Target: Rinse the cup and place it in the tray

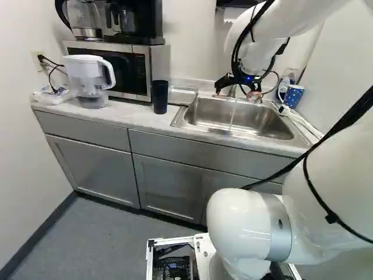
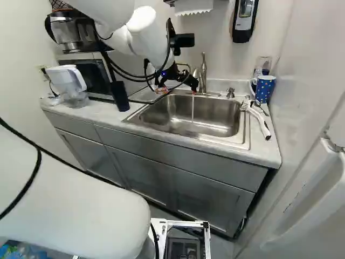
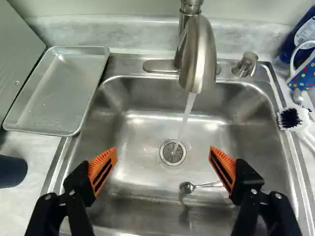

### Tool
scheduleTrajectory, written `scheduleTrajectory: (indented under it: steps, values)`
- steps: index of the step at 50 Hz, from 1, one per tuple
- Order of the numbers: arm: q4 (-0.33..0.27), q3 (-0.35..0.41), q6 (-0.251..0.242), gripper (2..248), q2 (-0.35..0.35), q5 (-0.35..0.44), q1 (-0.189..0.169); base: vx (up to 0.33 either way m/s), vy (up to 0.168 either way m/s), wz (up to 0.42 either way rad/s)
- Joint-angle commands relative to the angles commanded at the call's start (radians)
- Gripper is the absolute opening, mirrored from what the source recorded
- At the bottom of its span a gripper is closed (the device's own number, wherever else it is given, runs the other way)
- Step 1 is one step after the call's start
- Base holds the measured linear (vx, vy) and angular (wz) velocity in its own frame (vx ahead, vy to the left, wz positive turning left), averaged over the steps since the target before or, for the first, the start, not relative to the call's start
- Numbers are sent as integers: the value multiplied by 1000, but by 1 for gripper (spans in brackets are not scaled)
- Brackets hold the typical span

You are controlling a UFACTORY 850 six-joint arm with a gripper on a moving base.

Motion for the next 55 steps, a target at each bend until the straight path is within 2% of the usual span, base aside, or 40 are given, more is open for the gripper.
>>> scheduleTrajectory:
  steps: [14, 55]
  values:
    - [0, 10, 0, 247, 12, 0, 30, 0, 0, 0]
    - [0, 31, 0, 247, 38, 0, 188, 0, 0, 0]
